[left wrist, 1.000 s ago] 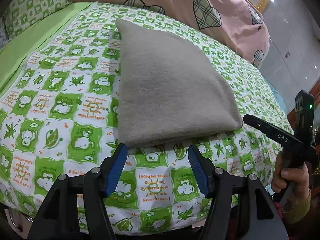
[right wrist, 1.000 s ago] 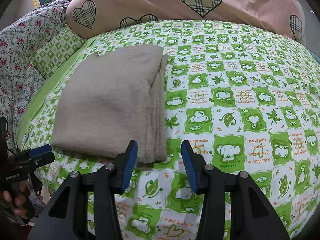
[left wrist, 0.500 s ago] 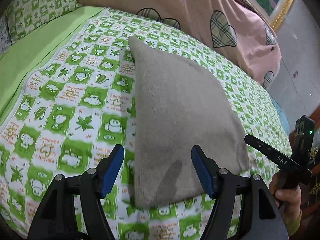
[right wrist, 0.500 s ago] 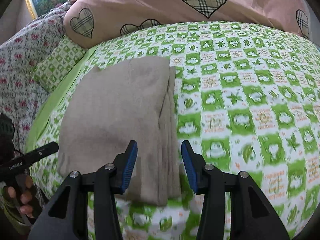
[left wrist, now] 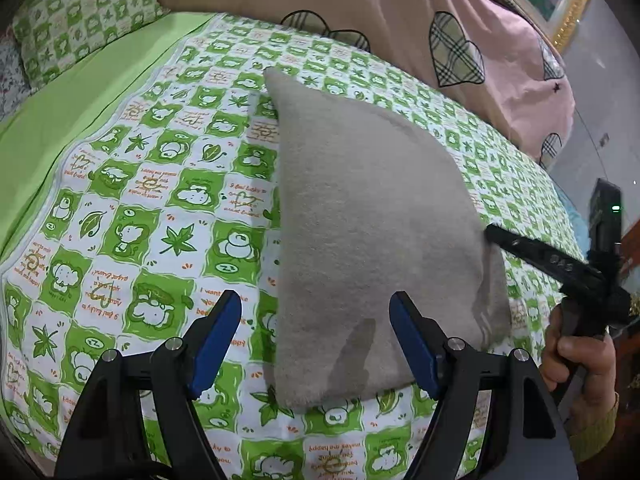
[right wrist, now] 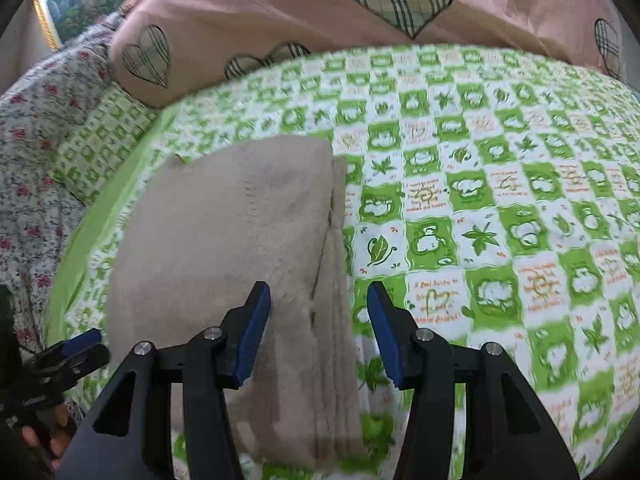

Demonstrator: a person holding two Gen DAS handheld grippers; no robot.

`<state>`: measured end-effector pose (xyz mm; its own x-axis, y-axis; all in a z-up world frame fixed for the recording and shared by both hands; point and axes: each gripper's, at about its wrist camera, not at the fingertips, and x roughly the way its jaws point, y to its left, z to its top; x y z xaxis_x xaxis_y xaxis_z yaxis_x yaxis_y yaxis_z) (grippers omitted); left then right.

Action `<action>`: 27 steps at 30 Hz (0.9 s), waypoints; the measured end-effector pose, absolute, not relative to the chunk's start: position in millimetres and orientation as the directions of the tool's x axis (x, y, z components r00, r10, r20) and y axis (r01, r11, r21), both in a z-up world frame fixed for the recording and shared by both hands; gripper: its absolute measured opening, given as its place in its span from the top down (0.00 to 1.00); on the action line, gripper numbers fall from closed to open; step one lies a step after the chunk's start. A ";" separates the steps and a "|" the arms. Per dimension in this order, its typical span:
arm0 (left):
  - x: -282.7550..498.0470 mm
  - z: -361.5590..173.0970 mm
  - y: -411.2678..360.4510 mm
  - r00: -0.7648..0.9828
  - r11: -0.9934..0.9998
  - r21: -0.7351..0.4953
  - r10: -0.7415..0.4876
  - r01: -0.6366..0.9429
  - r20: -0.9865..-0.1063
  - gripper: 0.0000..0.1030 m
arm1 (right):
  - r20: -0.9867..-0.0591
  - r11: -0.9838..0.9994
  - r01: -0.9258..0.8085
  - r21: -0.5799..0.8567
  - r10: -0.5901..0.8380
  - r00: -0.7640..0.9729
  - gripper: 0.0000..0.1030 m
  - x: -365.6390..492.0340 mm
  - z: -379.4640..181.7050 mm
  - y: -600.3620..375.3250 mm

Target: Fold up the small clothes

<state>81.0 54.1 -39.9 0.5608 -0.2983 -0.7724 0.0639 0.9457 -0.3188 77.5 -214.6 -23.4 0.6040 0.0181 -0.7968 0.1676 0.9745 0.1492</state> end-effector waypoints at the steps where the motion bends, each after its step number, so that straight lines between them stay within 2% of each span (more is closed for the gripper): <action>1: 82.8 -40.3 54.3 0.561 0.946 -0.318 -0.295 0.059 -0.773 0.25 | -0.810 0.975 0.160 0.151 0.030 0.585 0.50 82.7 -28.0 -214.5; 5: 88.1 -45.0 53.1 0.548 0.950 -0.307 -0.282 0.048 -0.787 0.25 | -0.847 0.988 0.152 0.031 -0.055 0.529 0.48 99.3 -49.9 -208.2; 7: 89.6 -47.8 52.1 0.543 0.954 -0.298 -0.272 0.041 -0.795 0.25 | -0.848 0.982 0.181 0.048 -0.056 0.527 0.40 102.1 -53.1 -215.2; 9: 90.9 -51.7 53.1 0.534 0.952 -0.303 -0.275 0.035 -0.800 0.25 | -0.843 0.979 0.194 0.054 -0.060 0.534 0.37 100.4 -53.4 -218.7; 18: 78.2 -50.7 47.4 0.539 0.955 -0.292 -0.272 0.050 -0.797 0.25 | -0.823 0.972 0.219 0.083 -0.057 0.564 0.37 70.5 -36.6 -219.3; 27: 75.3 -50.7 37.3 0.531 0.963 -0.260 -0.254 0.064 -0.808 0.21 | -0.784 0.987 0.100 0.127 0.038 0.620 0.37 31.9 -22.7 -190.5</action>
